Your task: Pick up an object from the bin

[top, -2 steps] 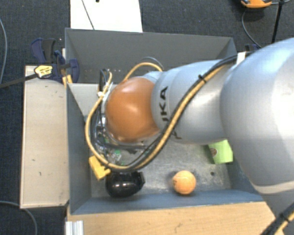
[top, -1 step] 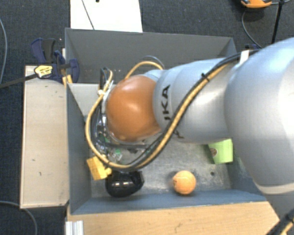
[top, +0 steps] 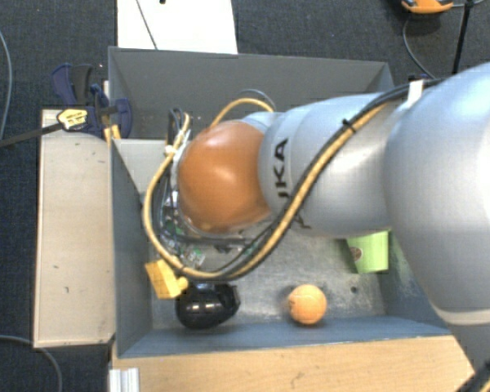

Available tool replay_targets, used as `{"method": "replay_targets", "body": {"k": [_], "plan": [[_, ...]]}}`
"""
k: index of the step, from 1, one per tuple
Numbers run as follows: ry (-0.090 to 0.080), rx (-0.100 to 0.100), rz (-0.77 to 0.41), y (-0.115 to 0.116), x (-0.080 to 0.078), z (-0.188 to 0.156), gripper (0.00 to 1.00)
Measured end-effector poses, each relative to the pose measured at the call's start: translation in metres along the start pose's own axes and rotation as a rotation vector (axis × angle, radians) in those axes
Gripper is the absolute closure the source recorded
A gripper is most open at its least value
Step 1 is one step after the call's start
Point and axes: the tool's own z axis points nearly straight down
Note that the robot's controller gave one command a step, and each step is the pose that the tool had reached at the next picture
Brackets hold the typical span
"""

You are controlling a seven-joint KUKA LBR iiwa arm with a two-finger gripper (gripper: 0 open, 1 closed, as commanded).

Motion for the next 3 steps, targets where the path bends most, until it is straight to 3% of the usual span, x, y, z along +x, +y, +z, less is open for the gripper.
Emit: {"method": "replay_targets", "body": {"k": [3], "plan": [[-0.001, 0.0, 0.003, -0.002, -0.003, -0.035, 1.0]]}}
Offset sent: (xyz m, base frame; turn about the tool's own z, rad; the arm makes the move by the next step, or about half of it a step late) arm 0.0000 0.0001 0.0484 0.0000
